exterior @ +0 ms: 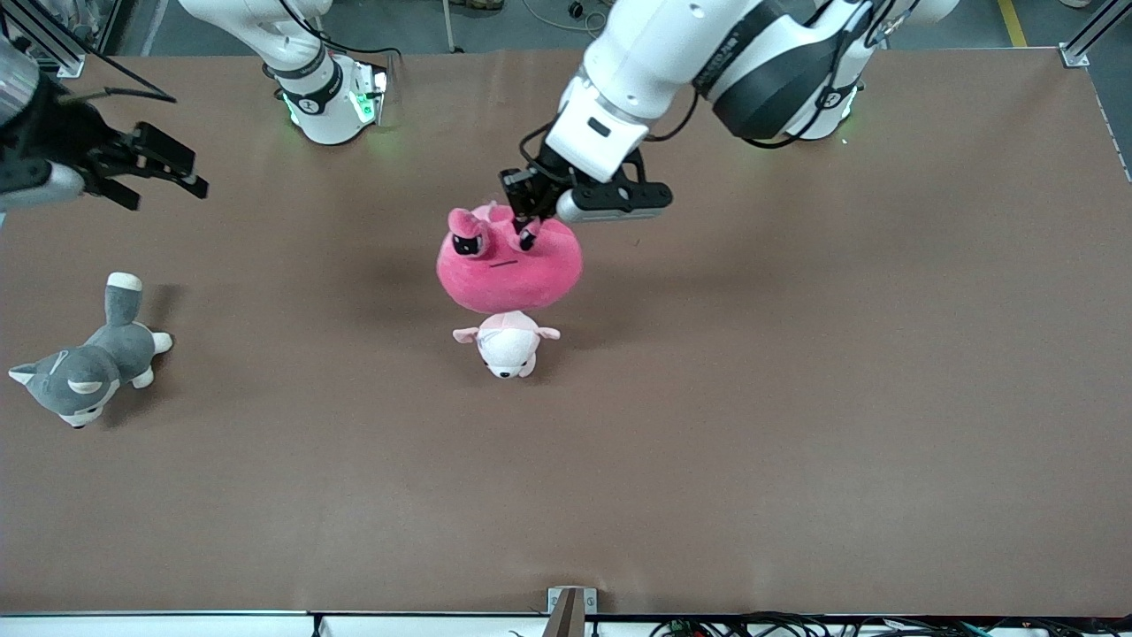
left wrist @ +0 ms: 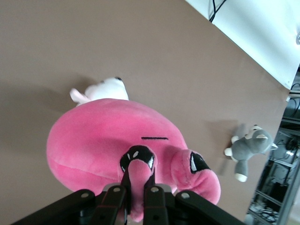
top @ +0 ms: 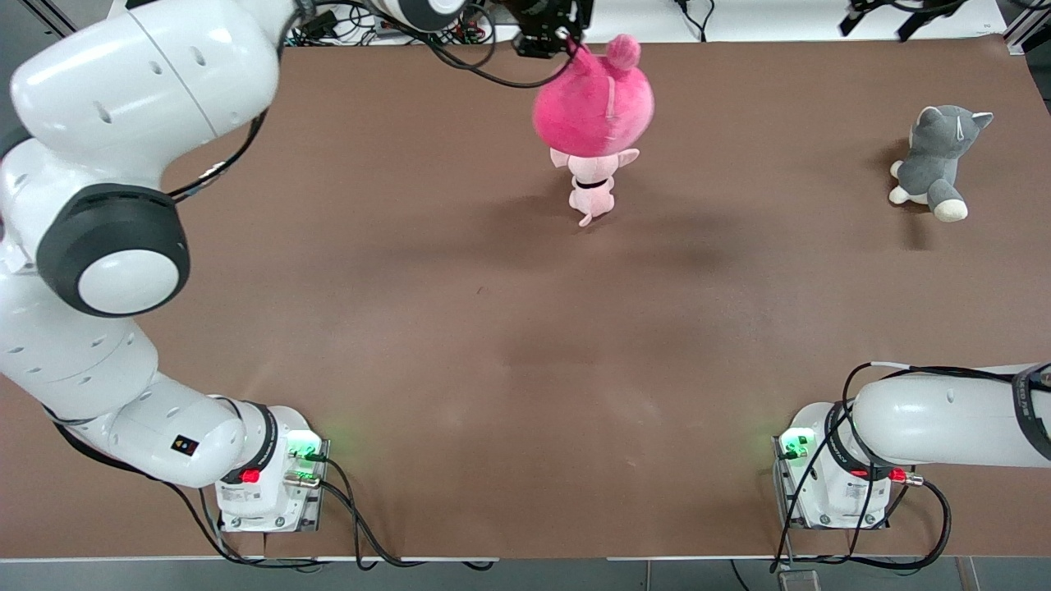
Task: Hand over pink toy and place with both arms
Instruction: 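Lift the pink toy and carry it toward the table middle, then hold the pink toy with the left gripper while the right gripper grasps it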
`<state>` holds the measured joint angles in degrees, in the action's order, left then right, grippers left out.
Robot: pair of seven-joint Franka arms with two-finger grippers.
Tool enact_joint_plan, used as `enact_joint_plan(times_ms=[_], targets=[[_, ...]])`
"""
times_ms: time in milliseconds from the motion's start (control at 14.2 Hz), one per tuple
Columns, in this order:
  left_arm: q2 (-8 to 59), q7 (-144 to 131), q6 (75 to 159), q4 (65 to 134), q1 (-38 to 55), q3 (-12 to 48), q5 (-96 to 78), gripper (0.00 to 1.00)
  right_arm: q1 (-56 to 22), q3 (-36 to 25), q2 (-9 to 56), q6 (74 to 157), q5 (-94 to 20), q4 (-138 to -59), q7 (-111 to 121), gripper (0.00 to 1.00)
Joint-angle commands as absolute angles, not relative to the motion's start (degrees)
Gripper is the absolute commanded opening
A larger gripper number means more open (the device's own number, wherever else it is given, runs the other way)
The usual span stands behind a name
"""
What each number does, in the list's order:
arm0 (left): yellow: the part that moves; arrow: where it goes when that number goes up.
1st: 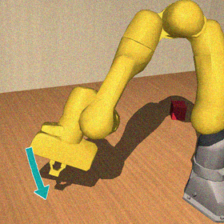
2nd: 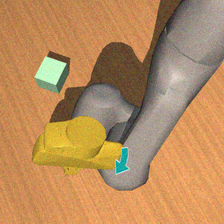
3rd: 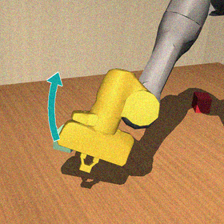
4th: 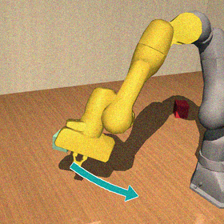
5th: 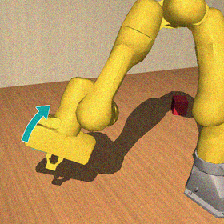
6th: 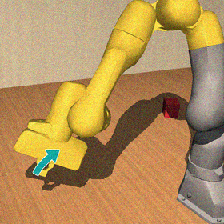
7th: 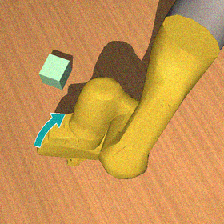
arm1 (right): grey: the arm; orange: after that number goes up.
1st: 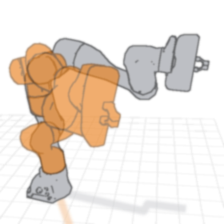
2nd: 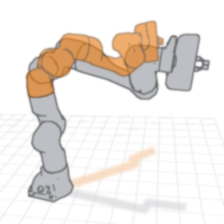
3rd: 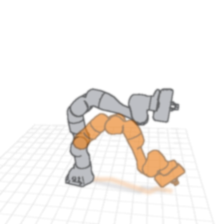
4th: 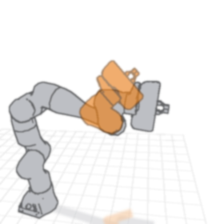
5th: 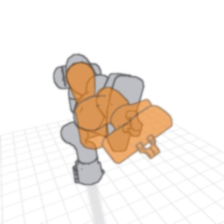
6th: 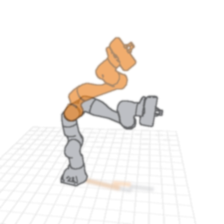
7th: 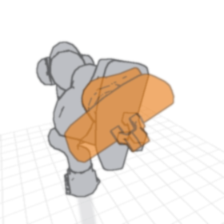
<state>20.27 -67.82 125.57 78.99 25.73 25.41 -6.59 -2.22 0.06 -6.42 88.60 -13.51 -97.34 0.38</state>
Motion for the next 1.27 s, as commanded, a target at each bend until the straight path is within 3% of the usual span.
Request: enact_joint_plan(times_ms=[0, 423, 634, 916, 1198], targets=[[23.02, -71.8, 125.24, 74.18, 28.29, 24.7, -6.68, 0.0, -3.42, -0.27, -3.17, 88.68, -18.27, -96.24, 0.53, 1.0], [25.39, -77.25, 131.65, 74.0, 31.19, 24.08, -6.59, 0.0, -4.13, -0.18, 0.17, 89.03, -33.29, -96.24, 0.09, 1.0], [27.24, -78.48, 133.77, 72.95, 34.53, 20.76, -6.59, 0.0, -6.14, -0.18, 1.31, 89.12, -39.44, -96.24, 0.0, 1.0], [27.51, -79.88, 134.82, 72.07, 41.21, 13.63, -6.86, 0.0, -10.36, -0.18, 2.63, 92.81, -42.1, -95.98, -0.18, 0.95], [27.69, -80.16, 135.26, 72.07, 41.22, 13.45, -6.86, 0.0, -11.69, -0.18, 4.04, 95.01, -41.4, -95.98, 0.87, 0.84]])
